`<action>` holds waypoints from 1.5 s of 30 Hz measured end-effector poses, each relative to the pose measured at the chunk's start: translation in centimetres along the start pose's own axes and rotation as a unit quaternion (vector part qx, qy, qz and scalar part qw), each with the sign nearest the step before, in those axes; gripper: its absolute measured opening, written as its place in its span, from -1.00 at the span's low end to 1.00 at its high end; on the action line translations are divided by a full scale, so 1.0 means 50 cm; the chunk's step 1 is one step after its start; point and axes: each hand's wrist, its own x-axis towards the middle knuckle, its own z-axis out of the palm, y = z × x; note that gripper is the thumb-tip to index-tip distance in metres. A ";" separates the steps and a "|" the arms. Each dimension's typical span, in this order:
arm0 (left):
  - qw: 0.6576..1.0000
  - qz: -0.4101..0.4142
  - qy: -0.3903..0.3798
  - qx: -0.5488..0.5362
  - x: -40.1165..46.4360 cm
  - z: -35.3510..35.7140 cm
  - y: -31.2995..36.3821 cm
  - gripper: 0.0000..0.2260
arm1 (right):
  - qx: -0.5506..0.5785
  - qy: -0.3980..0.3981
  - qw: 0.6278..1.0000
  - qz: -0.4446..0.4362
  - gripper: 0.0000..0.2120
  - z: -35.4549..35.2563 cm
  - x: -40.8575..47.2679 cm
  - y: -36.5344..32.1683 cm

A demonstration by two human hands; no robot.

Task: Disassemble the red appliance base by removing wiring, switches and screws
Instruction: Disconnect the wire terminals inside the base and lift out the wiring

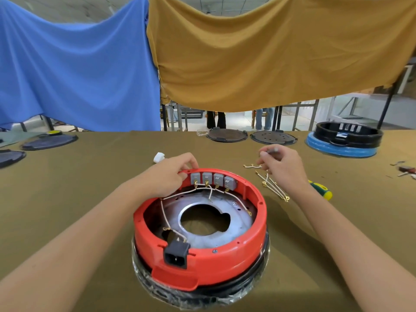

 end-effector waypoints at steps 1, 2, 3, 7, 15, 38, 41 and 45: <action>1.000 0.004 0.007 0.000 0.001 0.001 0.000 -0.74 | 0.045 -0.008 0.999 -0.010 -0.89 0.008 -0.006 -0.011; 1.000 0.006 0.011 -0.004 0.002 0.001 0.000 -0.74 | 0.090 -0.019 0.996 -0.014 -0.87 0.016 -0.014 -0.023; 1.000 0.010 0.011 -0.010 0.003 0.000 -0.001 -0.74 | 0.135 -0.033 0.990 -0.012 -0.85 0.024 -0.021 -0.034; 0.999 0.037 -0.007 -0.024 0.009 -0.009 -0.007 -0.73 | 0.214 -0.127 0.968 -0.027 -0.75 0.052 -0.042 -0.084; 0.998 0.058 -0.023 -0.008 0.029 -0.016 -0.002 -0.76 | 0.178 -0.187 0.961 -0.100 -0.82 0.111 -0.035 -0.154; 0.983 0.172 -0.025 0.064 0.027 -0.002 0.004 -0.93 | 0.017 -0.162 0.971 -0.178 -0.73 0.110 -0.029 -0.120; 0.983 0.173 -0.027 0.055 0.037 -0.005 0.005 -0.92 | 0.019 -0.165 0.972 -0.168 -0.74 0.107 -0.028 -0.119; 0.983 0.178 -0.010 0.035 0.041 0.002 -0.004 -0.90 | 0.012 -0.160 0.972 -0.172 -0.75 0.108 -0.029 -0.117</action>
